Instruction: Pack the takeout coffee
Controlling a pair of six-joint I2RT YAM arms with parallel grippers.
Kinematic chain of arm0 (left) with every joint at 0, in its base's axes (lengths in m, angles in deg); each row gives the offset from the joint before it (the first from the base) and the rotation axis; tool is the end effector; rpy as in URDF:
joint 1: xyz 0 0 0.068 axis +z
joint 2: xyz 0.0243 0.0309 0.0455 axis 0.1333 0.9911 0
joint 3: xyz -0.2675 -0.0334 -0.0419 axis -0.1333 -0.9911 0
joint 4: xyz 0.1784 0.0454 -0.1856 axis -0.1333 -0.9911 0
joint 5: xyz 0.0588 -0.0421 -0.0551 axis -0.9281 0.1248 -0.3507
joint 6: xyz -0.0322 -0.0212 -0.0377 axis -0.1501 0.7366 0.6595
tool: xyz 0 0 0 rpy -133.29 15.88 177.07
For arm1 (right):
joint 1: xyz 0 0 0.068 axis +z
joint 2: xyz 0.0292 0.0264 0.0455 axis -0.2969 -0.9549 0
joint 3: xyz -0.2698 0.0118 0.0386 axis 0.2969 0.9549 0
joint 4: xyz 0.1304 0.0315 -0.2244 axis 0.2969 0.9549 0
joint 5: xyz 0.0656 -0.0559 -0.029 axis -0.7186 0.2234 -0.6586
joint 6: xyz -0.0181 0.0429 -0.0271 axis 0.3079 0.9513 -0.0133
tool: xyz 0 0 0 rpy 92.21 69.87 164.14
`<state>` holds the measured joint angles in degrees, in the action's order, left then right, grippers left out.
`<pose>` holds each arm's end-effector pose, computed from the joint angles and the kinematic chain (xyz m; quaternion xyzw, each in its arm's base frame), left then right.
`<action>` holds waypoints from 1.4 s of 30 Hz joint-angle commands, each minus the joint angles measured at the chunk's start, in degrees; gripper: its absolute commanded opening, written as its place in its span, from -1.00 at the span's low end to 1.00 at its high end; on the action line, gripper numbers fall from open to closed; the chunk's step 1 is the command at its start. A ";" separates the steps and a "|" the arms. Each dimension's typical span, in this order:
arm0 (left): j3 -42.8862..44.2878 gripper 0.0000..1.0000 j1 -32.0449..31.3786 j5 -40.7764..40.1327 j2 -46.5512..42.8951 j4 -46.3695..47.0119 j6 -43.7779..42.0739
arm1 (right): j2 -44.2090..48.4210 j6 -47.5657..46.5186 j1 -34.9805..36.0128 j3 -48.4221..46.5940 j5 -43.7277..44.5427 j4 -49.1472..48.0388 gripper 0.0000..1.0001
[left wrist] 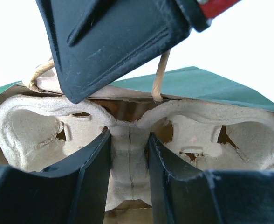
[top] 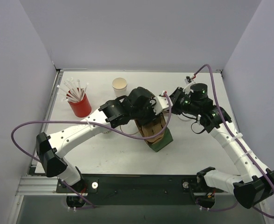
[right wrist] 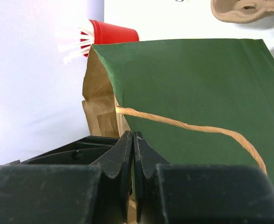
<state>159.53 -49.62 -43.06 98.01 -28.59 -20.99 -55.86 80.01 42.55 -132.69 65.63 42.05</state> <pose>0.1867 -0.2931 0.3738 0.5305 0.7183 -0.1797 0.4126 0.2234 0.1210 0.3865 0.0525 0.7801 0.4988 0.3741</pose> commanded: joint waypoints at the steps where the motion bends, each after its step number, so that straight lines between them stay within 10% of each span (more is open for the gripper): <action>1: 8.20 -0.14 -0.12 -0.33 1.73 -6.49 -1.38 | 1.60 8.42 -2.24 1.57 -5.91 -9.24 -1.00; 26: 11.82 -0.17 0.32 1.43 10.35 -10.73 -1.56 | -5.69 -13.18 5.13 -13.62 14.29 20.63 -0.60; 42: 9.01 -0.21 0.76 4.59 10.87 -10.38 -2.26 | -2.70 -12.22 4.96 -10.29 16.24 16.68 -1.00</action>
<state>169.19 -48.79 -39.63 106.81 -41.20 -23.14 -60.77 67.18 45.87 -143.51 83.49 62.63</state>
